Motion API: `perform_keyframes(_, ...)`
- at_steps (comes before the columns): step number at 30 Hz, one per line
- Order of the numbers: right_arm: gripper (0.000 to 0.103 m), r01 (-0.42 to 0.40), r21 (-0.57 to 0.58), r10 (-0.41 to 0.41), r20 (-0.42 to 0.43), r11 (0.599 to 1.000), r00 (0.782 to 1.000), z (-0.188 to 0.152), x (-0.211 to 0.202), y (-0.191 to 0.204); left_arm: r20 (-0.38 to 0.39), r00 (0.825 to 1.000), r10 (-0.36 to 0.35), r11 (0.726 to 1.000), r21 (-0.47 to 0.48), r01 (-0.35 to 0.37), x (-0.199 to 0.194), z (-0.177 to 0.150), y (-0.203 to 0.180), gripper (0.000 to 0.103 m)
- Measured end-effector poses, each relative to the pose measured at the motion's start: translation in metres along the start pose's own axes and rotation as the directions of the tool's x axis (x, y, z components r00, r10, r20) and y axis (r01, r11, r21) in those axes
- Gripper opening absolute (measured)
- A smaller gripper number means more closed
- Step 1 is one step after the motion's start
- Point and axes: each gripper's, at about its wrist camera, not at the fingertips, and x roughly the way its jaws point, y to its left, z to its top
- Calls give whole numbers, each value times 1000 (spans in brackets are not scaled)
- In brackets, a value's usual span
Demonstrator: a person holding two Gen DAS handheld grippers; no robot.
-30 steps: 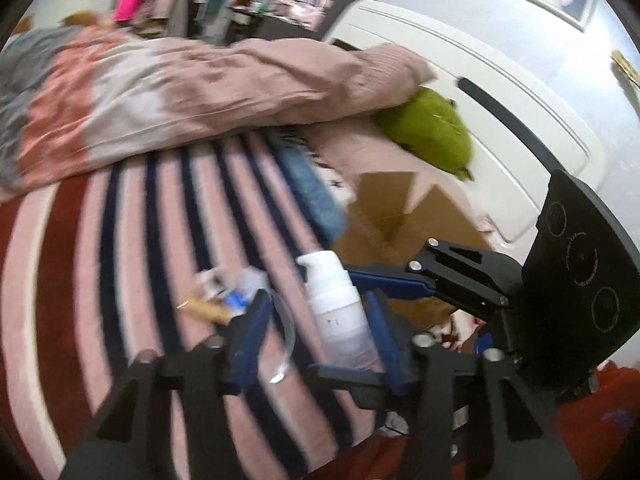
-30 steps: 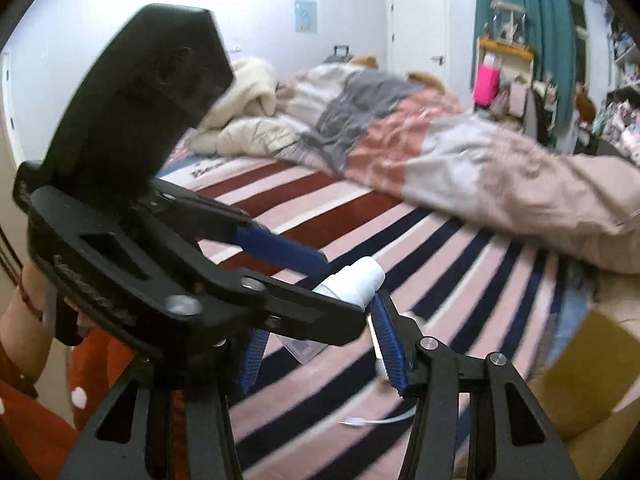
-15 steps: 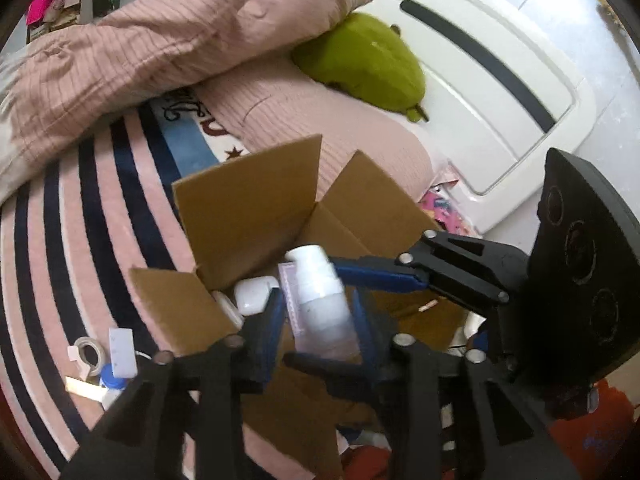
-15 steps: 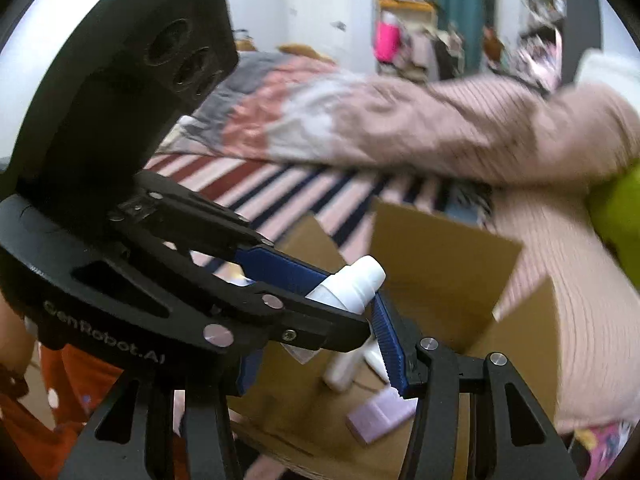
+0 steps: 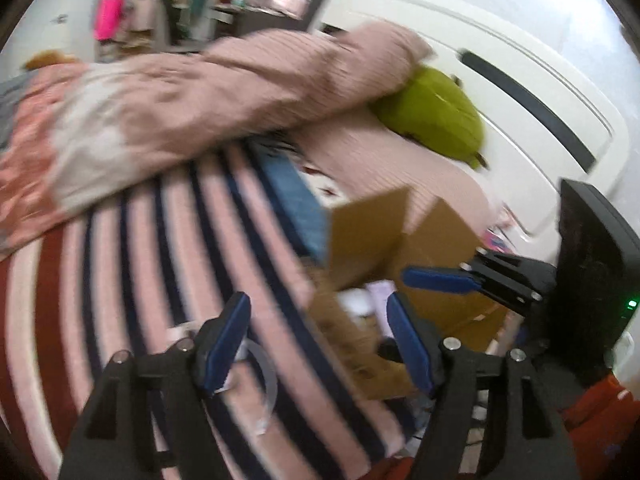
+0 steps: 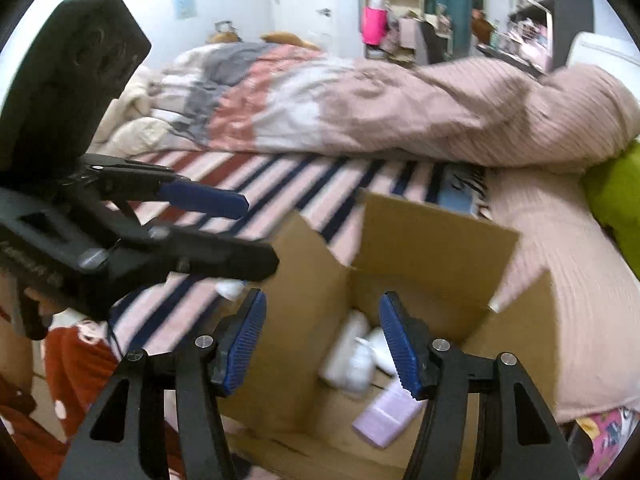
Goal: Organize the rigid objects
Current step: 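Lower the spray bottle into the cardboard box and release it, then grasp the blue-lidded lens case with the right gripper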
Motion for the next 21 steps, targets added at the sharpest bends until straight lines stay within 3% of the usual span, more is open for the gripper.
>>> perform_keyframes(7, 56, -162, -87, 167, 49, 983, 985, 29, 19, 77, 79, 978, 191, 972, -152, -177, -51, -42, 84, 72)
perform_keyframes(10, 56, -208, -123, 211, 16, 970, 977, 35, 41, 109, 83, 970, 229, 958, -199, -209, -60, -67, 111, 72)
perform_keyframes(13, 56, -254, -103, 246, -78, 962, 966, 27, 77, 130, 74, 965, 251, 942, -247, -226, -63, -90, 136, 72)
perform_keyframes(15, 56, -234, -82, 223, -122, 969, 967, 18, 97, 133, 68, 964, 256, 935, -271, -229, -65, -103, 144, 72)
perform_keyframes(19, 56, -100, -4, 97, -188, 995, 977, -4, 141, 120, 47, 967, 250, 924, -309, -224, -60, -122, 161, 72)
perform_keyframes(21, 56, -61, 71, 76, -221, 996, 972, -12, 161, 109, 34, 966, 256, 920, -315, -233, -56, -127, 164, 72)
